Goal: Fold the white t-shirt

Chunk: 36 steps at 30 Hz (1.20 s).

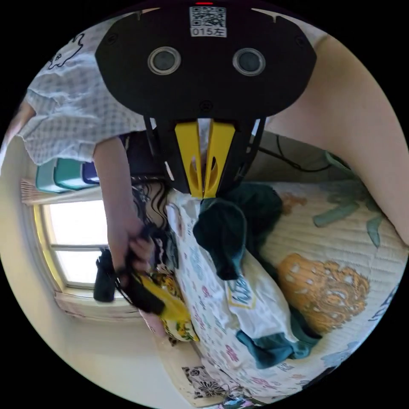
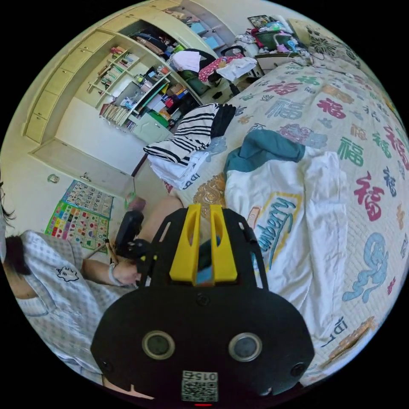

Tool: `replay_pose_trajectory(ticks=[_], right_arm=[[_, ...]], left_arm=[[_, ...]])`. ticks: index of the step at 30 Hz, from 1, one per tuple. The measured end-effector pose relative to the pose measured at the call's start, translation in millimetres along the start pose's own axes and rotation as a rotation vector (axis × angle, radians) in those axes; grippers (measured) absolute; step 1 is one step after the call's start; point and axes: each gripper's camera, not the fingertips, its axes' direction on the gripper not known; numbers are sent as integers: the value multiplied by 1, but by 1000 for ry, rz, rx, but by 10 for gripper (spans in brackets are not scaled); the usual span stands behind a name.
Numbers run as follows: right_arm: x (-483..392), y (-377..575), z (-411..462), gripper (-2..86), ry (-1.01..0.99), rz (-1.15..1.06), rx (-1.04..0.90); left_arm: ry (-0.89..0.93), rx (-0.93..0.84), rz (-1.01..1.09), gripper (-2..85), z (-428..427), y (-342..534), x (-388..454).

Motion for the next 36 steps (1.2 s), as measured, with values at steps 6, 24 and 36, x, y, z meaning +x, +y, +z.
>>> replay_pose_trajectory(ticks=[6,24,36], right_arm=[[10,-107,89,129,156,32,-323],[84,63,-99,18,19,525,208],[87,115,-99,77,115,438,88]], left_arm=[[13,-8,96,-9,-20,14,24],[-526,285,7,19,-244,-33,26],[-488,-146,576,104,-30,-142,194]])
